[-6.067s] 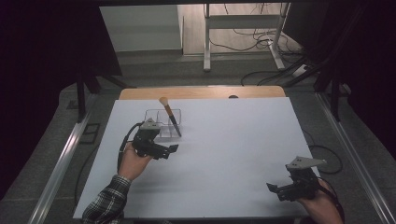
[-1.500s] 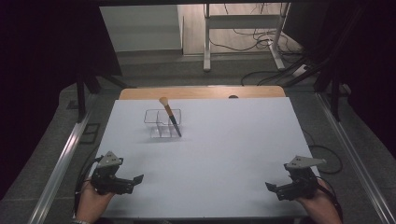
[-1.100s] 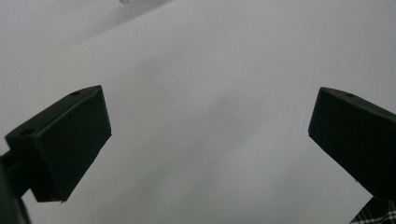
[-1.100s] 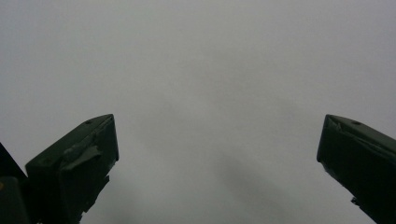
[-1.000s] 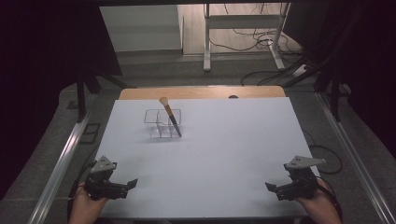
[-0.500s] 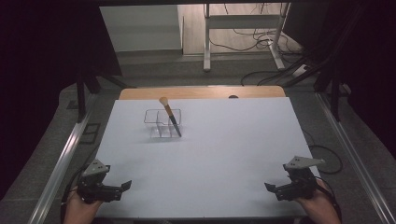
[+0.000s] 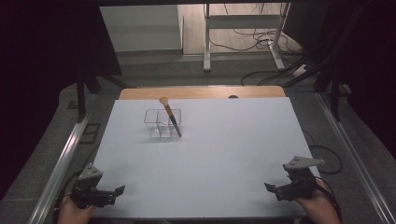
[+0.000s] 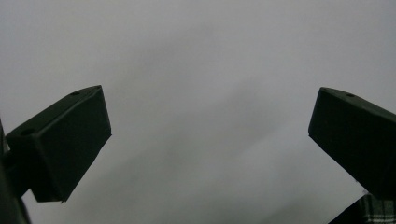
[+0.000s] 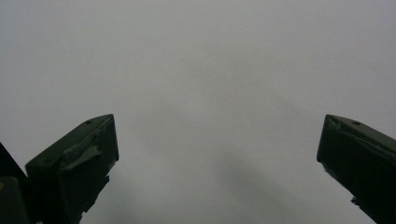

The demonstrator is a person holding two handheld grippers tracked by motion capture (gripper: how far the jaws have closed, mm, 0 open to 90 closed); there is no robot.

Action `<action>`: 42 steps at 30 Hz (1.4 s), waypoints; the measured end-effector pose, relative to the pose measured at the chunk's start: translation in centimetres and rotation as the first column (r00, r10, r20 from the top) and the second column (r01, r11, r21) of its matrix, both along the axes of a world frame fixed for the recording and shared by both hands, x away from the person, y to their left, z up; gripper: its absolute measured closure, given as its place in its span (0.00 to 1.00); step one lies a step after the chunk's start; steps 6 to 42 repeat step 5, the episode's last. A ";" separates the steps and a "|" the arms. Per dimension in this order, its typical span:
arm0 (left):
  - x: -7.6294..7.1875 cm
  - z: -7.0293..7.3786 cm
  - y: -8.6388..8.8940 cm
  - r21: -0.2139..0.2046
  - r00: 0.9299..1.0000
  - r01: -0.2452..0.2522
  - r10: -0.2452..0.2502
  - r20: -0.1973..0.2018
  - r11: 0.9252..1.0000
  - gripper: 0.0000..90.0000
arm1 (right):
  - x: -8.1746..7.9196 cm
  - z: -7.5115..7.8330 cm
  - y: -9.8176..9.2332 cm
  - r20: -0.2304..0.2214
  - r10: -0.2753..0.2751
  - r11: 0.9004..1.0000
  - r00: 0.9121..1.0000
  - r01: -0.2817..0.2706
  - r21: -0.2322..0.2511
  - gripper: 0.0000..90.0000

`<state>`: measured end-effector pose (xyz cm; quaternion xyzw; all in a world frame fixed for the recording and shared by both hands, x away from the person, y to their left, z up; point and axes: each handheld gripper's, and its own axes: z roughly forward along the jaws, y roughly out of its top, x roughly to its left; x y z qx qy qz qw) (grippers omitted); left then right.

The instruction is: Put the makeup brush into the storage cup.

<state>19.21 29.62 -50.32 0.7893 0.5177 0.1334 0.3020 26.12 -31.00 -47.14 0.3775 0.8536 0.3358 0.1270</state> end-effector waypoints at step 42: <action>0.0 -0.2 0.1 0.007 1.000 0.001 -0.001 -0.020 1.000 0.00 | 0.0 -0.1 0.0 0.000 0.000 1.000 1.000 0.000 -0.006 0.00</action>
